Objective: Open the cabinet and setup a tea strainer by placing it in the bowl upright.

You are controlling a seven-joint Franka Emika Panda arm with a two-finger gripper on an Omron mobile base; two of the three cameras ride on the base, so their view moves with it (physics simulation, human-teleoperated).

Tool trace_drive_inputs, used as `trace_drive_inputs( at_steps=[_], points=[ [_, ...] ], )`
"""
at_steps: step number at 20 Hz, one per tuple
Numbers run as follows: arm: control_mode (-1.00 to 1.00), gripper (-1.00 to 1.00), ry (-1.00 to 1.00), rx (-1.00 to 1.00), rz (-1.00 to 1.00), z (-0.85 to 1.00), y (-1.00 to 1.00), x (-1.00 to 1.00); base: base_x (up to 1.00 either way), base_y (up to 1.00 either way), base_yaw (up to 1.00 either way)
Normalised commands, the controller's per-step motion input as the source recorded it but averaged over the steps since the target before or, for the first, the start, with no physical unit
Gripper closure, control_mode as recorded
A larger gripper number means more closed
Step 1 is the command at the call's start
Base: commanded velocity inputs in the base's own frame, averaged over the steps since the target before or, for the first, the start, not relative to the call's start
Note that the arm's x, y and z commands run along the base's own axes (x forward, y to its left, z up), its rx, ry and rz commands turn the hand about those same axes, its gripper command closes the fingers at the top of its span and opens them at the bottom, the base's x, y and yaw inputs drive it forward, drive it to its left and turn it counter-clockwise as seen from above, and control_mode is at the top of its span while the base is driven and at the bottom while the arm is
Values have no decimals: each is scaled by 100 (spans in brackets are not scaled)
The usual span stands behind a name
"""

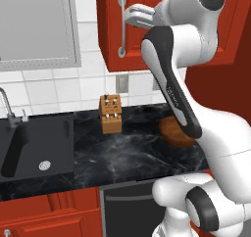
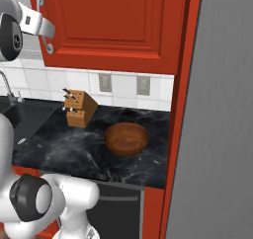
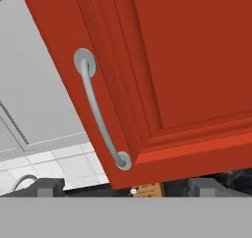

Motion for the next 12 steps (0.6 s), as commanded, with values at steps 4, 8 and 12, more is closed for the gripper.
trace_drive_inputs(
  at_steps=[4, 8, 12],
  points=[
    [-100, -100, 4, -4, 2, 0, 13, 2, 0, 0, 0],
    [-100, -100, 0, 0, 0, -12, 0, 0, 0, 0, 0],
    [-100, -100, 0, -6, 0, -19, 9, 11, 0, 0, 0]
  ],
)
